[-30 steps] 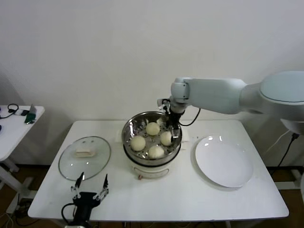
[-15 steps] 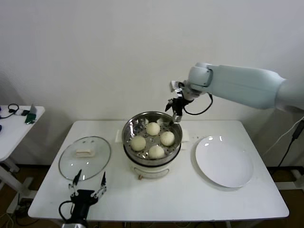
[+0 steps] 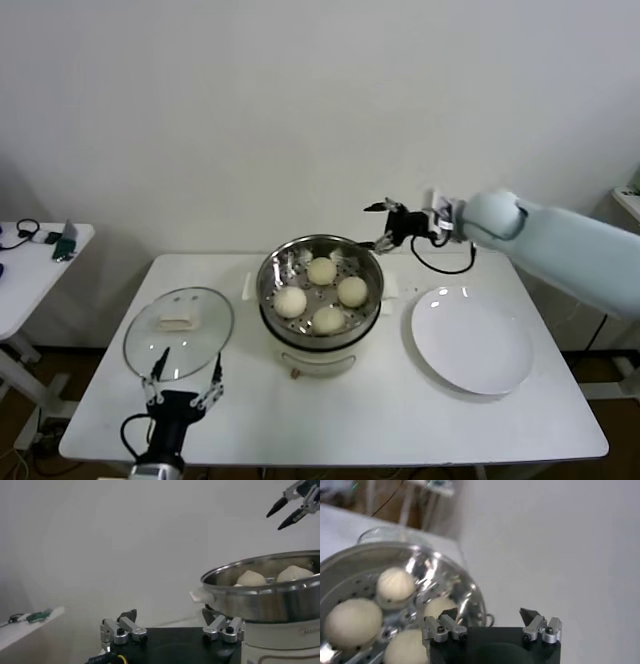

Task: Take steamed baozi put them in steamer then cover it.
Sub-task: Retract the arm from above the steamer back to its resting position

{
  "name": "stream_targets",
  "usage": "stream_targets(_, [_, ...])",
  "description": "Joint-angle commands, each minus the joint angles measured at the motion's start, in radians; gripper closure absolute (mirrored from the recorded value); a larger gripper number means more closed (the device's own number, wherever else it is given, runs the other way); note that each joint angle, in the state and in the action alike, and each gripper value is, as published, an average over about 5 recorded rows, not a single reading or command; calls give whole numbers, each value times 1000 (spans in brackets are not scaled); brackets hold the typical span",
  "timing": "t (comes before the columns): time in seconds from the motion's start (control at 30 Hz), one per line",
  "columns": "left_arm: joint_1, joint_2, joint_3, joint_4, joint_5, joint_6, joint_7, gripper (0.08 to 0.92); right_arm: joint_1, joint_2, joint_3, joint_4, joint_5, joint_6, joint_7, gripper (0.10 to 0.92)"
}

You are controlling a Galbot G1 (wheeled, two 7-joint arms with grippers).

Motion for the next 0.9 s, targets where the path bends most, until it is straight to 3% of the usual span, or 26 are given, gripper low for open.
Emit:
stream_targets(0.03, [-1,-5,5,-17,161,9,-8,177,-743,-182,762,140,-74,146,175,203])
stream_targets(0.4, [-21,54,-6,-30,688,133,-32,177,-1402,46,1476,233,-154,123,181,203])
stream_targets(0.6, [-75,137,-17,38,1026,201,-18,177,-1581,195,1641,292,-166,104,194,203])
stream_targets(0.9, [-209,226,3,208,1312,215,43,177,-1750,321,1733,338,-179,75,192,203])
